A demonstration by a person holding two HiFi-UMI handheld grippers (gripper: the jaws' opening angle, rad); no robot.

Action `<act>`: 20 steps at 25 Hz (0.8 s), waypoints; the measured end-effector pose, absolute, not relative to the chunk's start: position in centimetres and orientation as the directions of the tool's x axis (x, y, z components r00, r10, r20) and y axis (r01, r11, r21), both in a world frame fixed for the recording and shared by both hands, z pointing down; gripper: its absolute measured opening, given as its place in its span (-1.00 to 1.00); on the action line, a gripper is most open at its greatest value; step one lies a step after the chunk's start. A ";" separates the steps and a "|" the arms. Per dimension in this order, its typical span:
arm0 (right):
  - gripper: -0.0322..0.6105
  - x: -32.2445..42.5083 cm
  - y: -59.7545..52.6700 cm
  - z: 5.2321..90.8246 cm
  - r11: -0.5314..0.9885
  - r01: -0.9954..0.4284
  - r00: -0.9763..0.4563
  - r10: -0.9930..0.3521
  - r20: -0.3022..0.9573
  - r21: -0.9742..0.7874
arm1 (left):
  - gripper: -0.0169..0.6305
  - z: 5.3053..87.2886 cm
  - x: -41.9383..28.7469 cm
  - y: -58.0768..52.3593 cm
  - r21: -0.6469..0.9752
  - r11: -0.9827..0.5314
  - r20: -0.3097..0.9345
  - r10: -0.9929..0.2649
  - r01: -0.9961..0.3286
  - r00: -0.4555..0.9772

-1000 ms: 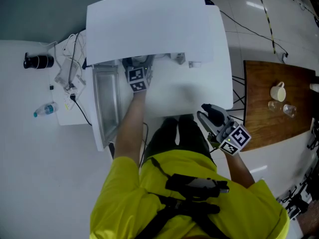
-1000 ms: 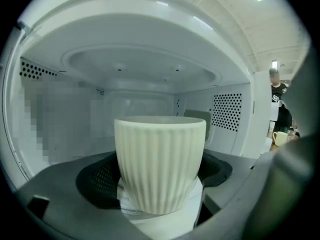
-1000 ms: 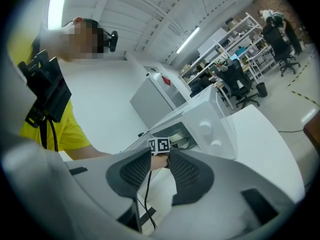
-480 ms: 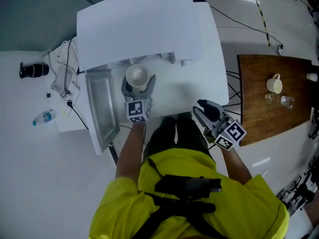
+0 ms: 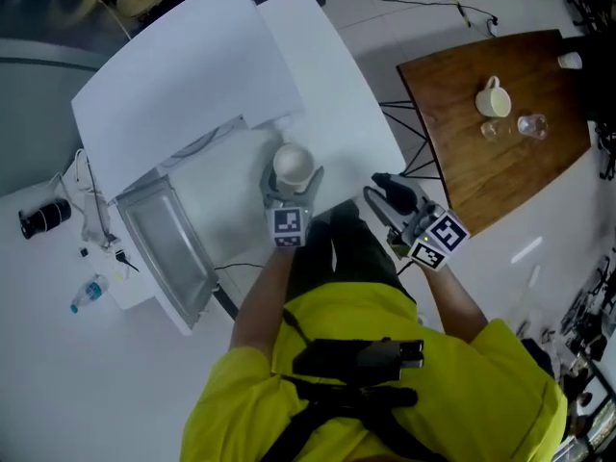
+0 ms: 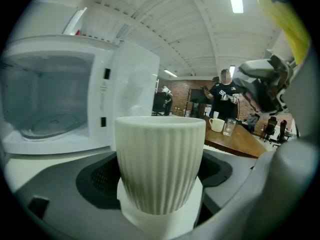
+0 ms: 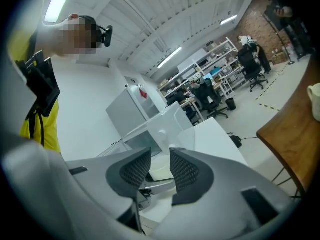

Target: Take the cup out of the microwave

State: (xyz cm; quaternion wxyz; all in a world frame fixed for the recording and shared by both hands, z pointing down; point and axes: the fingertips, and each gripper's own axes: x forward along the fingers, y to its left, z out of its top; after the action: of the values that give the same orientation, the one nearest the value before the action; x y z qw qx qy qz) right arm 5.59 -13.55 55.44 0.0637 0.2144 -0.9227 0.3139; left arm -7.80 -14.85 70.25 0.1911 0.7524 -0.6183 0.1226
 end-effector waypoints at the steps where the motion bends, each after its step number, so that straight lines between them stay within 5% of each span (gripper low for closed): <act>1: -0.51 6.5 -13.6 55.5 0.699 -0.458 -0.889 -0.377 0.261 -0.550 | 0.43 70.7 -6.5 -16.0 0.143 -0.185 0.424 -0.876 -0.972 0.229; 20: -0.51 13.2 -13.9 54.6 0.598 -0.594 -0.795 -0.539 0.279 -0.539 | 0.48 74.2 1.4 -20.4 0.136 -0.343 0.480 -0.798 -0.930 0.364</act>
State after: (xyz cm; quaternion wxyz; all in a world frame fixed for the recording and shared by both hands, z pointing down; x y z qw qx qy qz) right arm 13.20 -13.90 54.61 0.0435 0.3171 -0.8927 0.3172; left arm 1.37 -20.40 74.18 0.1969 0.8022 -0.5385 0.1668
